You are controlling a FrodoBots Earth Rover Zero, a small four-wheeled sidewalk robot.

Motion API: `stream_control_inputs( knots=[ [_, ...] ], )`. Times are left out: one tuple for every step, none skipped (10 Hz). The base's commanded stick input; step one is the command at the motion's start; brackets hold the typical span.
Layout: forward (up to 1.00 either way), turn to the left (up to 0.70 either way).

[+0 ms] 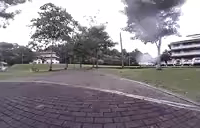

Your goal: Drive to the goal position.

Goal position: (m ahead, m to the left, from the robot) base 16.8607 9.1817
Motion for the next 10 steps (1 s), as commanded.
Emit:
stream_control_inputs(
  knots=[
    [0.7,0.0],
    [0.7,0.31],
    [0.7,0.35],
    [0.7,0.1],
    [0.7,0.0],
    [0.7,0.0],
    [0.7,0.0],
    [0.7,0.0],
    [0.7,0.0],
    [0.7,0.0]
  ],
)
